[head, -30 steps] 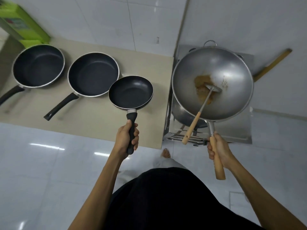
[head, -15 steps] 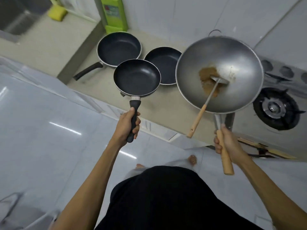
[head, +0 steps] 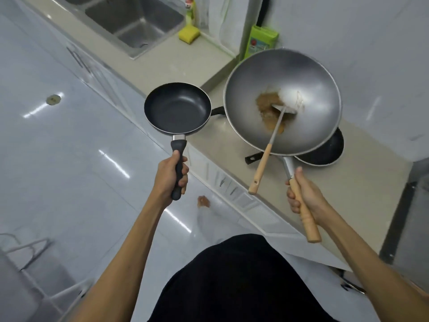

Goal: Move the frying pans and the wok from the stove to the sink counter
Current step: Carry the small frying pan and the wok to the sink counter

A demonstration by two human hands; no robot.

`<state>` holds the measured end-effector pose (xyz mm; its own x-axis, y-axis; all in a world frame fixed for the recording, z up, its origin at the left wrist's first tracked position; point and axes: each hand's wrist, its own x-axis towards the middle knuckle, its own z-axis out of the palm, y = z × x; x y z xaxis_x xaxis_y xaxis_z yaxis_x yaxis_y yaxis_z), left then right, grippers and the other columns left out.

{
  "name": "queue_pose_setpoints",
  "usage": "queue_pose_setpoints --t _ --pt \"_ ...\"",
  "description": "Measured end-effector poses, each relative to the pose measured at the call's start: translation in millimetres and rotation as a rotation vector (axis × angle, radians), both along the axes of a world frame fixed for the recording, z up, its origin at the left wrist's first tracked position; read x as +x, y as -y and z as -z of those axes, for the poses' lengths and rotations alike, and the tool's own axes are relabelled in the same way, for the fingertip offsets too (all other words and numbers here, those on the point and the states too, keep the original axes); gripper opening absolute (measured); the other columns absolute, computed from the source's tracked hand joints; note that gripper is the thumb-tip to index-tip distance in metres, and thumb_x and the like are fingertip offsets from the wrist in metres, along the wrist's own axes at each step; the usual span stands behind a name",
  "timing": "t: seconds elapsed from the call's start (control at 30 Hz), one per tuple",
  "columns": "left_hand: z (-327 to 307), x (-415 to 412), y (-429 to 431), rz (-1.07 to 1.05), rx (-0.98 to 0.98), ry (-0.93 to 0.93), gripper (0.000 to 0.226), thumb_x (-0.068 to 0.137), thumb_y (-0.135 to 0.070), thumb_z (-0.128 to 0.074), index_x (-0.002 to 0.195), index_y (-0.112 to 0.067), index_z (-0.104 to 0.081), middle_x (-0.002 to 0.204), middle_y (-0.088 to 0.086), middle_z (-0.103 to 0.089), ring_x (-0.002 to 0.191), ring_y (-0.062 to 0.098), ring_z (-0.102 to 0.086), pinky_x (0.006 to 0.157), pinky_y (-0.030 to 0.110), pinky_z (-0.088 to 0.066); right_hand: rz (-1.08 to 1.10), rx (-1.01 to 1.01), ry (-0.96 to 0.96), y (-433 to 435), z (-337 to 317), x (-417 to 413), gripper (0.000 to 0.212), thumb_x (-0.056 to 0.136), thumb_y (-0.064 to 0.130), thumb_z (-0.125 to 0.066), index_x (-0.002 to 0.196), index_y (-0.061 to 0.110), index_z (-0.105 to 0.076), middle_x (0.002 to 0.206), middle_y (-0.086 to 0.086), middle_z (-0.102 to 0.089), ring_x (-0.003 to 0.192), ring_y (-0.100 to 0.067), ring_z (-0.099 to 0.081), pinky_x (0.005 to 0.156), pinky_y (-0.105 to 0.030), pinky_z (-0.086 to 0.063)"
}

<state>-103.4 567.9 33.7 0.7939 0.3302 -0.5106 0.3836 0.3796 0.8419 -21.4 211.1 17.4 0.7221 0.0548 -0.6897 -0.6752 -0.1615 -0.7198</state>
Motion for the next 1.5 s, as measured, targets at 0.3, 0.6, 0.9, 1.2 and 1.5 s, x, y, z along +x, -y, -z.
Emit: queue_pose_setpoints --t 0.3,0.6,0.9,1.2,1.5 --pt "10.1 81.2 -173.2 -0.128 0.026 -0.034 0.039 0.102 -0.045 -0.043 0.097 -0.008 -0.057 0.058 -0.003 -0.054 0.036 0.013 -0.039 0.033 0.023 -0.037 -0.160 -0.067 -0.043 -166.7 2.0 123.6 0.063 0.092 0.071 -0.046 0.103 0.010 -0.054 0.055 -0.003 -0.048 0.034 -0.013 -0.038 0.035 -0.021 -0.034" --pt "7.0 137.7 -336.6 -0.271 0.024 -0.063 0.040 0.102 -0.045 -0.043 0.099 -0.007 -0.057 0.057 -0.002 -0.054 0.036 0.014 -0.039 0.033 0.023 -0.037 -0.279 -0.045 -0.076 -372.4 -1.7 237.4 0.057 0.097 0.066 -0.045 0.100 0.010 -0.054 0.053 -0.001 -0.048 0.036 -0.012 -0.037 0.034 -0.021 -0.031" --pt "16.4 210.7 -506.6 -0.328 -0.008 -0.069 0.039 0.103 -0.044 -0.043 0.099 -0.008 -0.058 0.058 -0.002 -0.053 0.037 0.013 -0.039 0.032 0.023 -0.037 -0.371 -0.059 -0.086 -562.9 5.1 325.0 0.059 0.096 0.068 -0.044 0.101 0.011 -0.055 0.054 -0.001 -0.051 0.035 -0.013 -0.039 0.035 -0.022 -0.035" --pt "4.1 252.2 -741.0 -0.244 0.084 -0.121 0.043 0.100 -0.047 -0.044 0.100 -0.007 -0.059 0.060 0.002 -0.053 0.036 0.014 -0.040 0.035 0.024 -0.038 -0.336 -0.057 -0.104 -790.6 8.0 387.4 0.063 0.090 0.072 -0.049 0.097 0.011 -0.056 0.054 -0.002 -0.052 0.035 -0.012 -0.041 0.035 -0.022 -0.037" --pt "10.3 326.1 -902.0 -0.326 0.056 -0.105 0.040 0.105 -0.041 -0.040 0.101 -0.005 -0.057 0.059 0.000 -0.054 0.038 0.014 -0.039 0.034 0.024 -0.038 -0.396 -0.041 -0.140 -993.0 -3.2 475.6 0.058 0.094 0.069 -0.047 0.094 0.011 -0.055 0.054 -0.001 -0.053 0.037 -0.011 -0.042 0.033 -0.022 -0.037"
